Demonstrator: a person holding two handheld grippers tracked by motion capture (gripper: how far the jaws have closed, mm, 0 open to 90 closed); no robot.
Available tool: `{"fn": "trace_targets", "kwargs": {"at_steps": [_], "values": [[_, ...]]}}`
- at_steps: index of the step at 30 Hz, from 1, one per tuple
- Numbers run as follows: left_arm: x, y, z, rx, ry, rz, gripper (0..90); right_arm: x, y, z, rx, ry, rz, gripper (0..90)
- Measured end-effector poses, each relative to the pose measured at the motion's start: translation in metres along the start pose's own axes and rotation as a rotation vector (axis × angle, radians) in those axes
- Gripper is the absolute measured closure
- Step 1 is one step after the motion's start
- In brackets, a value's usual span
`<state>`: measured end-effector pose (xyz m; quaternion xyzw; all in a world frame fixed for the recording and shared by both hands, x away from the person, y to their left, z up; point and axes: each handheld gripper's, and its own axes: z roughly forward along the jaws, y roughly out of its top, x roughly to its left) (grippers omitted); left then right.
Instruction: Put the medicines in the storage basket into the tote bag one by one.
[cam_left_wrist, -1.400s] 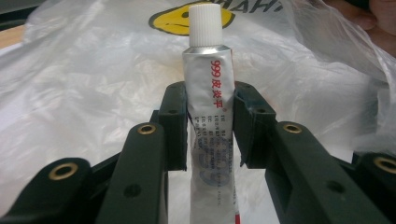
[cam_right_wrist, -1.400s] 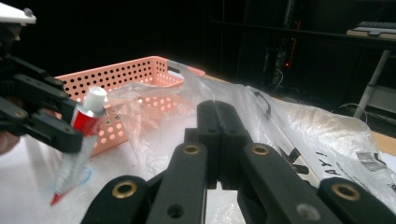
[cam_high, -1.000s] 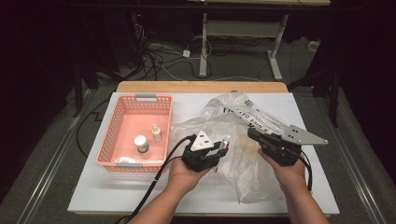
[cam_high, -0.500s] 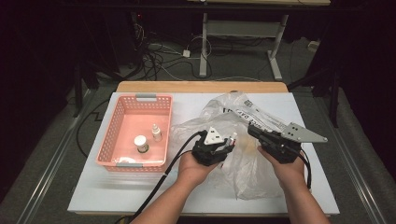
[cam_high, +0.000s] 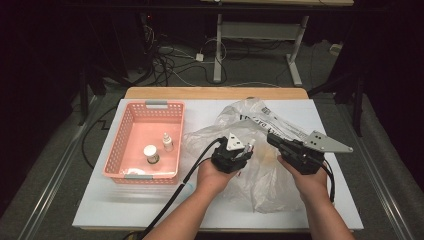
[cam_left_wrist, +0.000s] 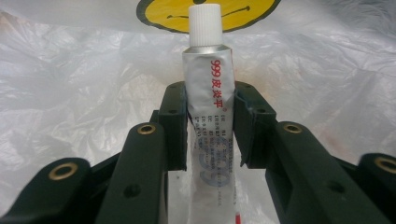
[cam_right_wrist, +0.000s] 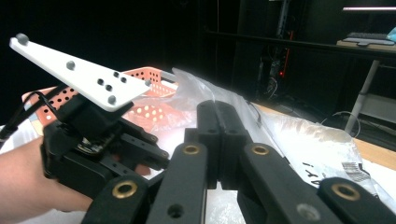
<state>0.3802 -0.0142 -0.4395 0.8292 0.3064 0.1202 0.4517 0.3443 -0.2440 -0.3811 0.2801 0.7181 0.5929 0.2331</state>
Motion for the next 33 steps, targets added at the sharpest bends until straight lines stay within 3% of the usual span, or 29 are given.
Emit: {"fn": "trace_targets", "kwargs": {"at_steps": [12,20,27,33], "values": [[-0.007,0.004,0.022,0.008,-0.041,0.009,66.2,-0.001,0.0,-0.002,-0.008,-0.008,0.009,90.0],[-0.007,0.003,0.035,0.014,-0.027,0.012,66.1,-0.002,0.0,-0.001,-0.008,-0.008,0.015,90.0],[-0.005,0.002,0.046,0.022,-0.027,-0.012,65.7,-0.004,-0.001,-0.001,-0.005,-0.01,0.019,90.0],[-0.006,0.001,0.044,0.031,-0.041,-0.022,54.9,-0.005,-0.003,-0.001,0.002,-0.012,0.019,90.0]]}}
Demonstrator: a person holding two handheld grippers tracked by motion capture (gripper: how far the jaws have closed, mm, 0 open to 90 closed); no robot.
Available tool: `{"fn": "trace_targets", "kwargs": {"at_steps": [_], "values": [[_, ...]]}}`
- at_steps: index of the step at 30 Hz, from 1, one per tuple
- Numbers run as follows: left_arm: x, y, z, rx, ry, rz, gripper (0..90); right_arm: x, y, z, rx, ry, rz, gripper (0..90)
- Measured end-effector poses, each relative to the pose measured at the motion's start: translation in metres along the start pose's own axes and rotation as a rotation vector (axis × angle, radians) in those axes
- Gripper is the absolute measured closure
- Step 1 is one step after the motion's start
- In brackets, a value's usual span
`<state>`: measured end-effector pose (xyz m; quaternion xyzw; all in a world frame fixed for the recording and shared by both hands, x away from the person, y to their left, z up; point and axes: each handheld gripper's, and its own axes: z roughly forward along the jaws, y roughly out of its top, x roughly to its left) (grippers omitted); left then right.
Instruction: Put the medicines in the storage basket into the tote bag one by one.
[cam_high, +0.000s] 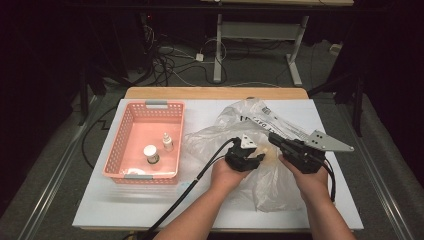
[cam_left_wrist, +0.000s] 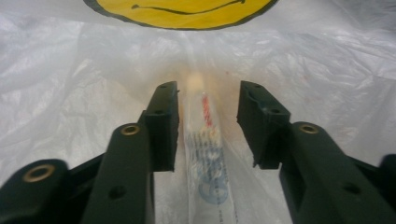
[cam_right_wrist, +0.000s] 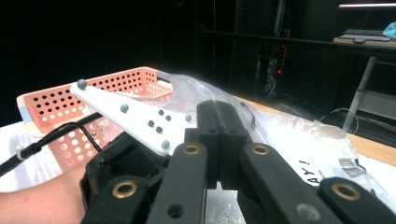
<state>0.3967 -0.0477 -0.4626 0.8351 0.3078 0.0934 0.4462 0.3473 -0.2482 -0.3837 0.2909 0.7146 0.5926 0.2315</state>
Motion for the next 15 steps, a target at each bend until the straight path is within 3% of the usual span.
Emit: {"fn": "trace_targets", "kwargs": {"at_steps": [3,6,12,15], "values": [[-0.001,-0.003,-0.007,-0.014,-0.012,0.008,54.9,0.0,-0.001,-0.001,0.004,-0.002,0.005,90.0],[0.0,-0.007,-0.012,-0.003,-0.044,-0.017,49.5,-0.001,-0.001,-0.001,0.003,-0.002,0.006,90.0],[0.0,-0.018,-0.027,-0.024,-0.13,-0.017,45.1,0.0,-0.002,-0.002,0.015,-0.005,-0.001,90.0],[-0.003,-0.023,-0.036,-0.025,-0.117,-0.015,36.6,0.0,-0.002,-0.003,0.016,-0.007,-0.004,90.0]]}}
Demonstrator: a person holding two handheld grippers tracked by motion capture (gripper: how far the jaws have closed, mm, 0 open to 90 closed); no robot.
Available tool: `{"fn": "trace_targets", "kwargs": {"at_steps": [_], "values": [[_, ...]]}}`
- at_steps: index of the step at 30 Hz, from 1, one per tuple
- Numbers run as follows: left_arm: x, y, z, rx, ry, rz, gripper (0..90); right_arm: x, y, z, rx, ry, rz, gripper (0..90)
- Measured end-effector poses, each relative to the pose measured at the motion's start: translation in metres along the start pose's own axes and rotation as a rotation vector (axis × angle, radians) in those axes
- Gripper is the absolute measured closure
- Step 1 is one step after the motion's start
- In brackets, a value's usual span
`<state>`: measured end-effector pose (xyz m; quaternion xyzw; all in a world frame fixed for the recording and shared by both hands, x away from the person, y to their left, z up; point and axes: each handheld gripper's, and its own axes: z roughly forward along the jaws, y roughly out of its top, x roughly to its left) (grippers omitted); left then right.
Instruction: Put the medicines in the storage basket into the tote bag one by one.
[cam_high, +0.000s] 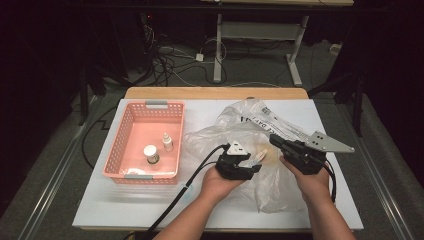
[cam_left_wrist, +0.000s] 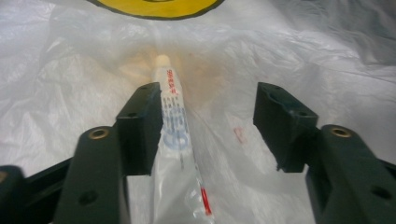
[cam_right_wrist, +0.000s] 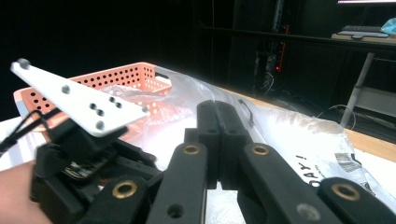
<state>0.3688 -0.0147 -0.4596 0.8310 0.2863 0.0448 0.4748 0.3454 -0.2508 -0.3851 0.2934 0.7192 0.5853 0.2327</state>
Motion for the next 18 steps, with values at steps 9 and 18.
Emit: {"fn": "trace_targets", "kwargs": {"at_steps": [9,18], "values": [[-0.004,-0.014,-0.023,-0.025,0.053,-0.004,15.1,0.002,-0.001,0.0,0.0,-0.006,-0.001,90.0],[-0.01,-0.02,-0.047,-0.035,0.05,0.011,0.0,0.003,0.0,0.0,-0.001,-0.007,-0.006,90.0]]}}
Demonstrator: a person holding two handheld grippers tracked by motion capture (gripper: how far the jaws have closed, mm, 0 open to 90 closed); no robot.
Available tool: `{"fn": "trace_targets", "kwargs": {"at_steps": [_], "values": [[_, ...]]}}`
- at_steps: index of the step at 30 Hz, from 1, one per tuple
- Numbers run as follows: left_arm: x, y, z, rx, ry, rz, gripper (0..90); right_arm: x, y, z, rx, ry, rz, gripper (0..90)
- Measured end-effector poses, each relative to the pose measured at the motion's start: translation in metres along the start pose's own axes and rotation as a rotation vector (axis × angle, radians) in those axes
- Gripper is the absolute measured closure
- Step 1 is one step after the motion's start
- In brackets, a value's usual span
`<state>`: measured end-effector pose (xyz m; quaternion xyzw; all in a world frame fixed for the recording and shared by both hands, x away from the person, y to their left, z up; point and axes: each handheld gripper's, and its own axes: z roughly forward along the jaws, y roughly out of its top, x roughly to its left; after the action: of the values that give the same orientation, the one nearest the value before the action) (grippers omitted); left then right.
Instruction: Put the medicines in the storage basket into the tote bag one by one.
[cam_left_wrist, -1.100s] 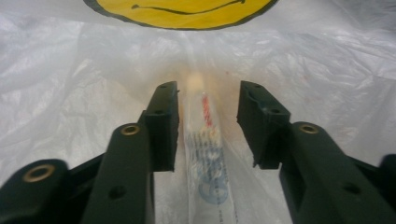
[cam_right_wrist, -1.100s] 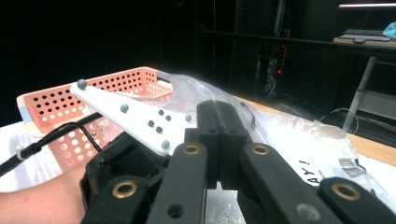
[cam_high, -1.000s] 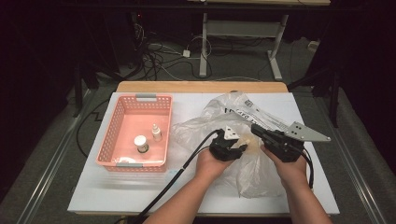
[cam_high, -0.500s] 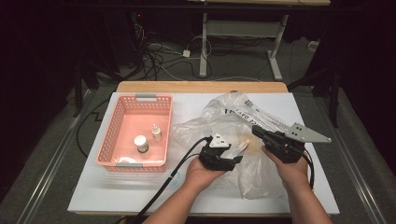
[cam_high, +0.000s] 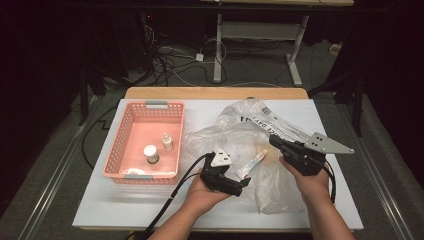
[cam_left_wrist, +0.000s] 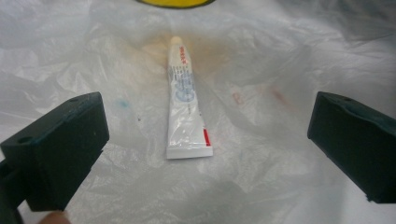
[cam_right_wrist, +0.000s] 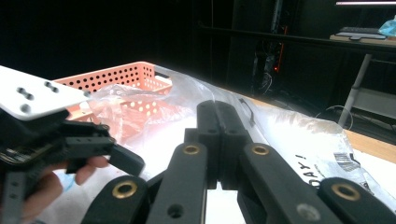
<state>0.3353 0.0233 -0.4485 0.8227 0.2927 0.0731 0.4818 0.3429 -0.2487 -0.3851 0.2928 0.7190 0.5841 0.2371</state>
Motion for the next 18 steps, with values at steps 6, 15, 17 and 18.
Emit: {"fn": "trace_targets", "kwargs": {"at_steps": [6,15,17,18], "values": [[-0.004,-0.002,-0.022,-0.027,-0.009,0.004,0.0,0.001,-0.001,0.002,0.008,0.003,-0.002,90.0],[0.001,-0.009,-0.05,-0.023,0.027,0.027,0.0,0.001,-0.001,0.003,0.009,0.004,-0.002,90.0],[0.003,-0.012,-0.057,-0.025,0.032,0.017,0.0,0.001,-0.001,0.003,0.008,0.004,-0.004,90.0],[0.004,-0.013,-0.06,-0.028,0.037,0.016,0.0,0.001,-0.001,0.003,0.009,0.006,-0.004,90.0]]}}
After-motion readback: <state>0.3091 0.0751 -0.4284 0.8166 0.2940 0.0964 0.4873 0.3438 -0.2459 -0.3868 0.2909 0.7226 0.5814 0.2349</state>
